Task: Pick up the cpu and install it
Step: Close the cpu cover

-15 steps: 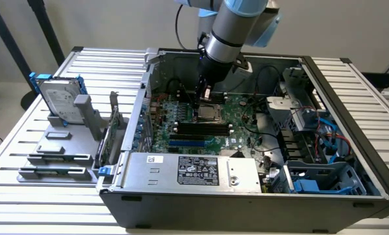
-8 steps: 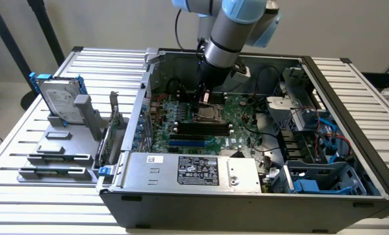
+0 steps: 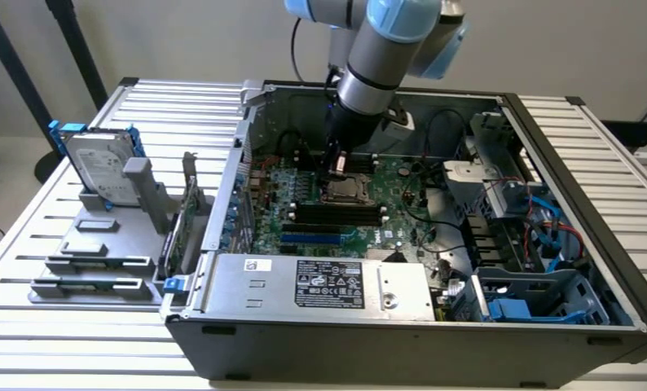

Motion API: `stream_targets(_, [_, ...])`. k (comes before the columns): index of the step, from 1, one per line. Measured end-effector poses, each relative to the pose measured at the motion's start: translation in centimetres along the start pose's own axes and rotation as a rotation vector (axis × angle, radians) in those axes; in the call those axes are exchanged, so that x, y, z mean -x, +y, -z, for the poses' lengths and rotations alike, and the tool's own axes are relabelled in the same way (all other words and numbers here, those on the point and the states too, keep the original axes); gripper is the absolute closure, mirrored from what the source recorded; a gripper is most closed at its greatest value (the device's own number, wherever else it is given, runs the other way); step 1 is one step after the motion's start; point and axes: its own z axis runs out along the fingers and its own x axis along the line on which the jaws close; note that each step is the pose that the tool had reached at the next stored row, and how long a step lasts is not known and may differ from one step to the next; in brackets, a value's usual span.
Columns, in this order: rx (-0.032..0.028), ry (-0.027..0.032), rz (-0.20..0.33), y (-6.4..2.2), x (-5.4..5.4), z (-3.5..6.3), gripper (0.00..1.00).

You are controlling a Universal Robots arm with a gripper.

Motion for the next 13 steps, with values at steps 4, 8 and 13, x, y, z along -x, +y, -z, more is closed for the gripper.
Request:
stream_targets(4, [-0.0018, -0.0002, 0.000, -0.81, 0.2, 0.81, 0.89])
stream_targets(8, [-0.0023, 0.0032, 0.001, -2.07, 0.6, 0.93, 0.89])
stream_targets(13, [-0.0041, 0.0060, 0.001, -2.62, 0.7, 0.97, 0.89])
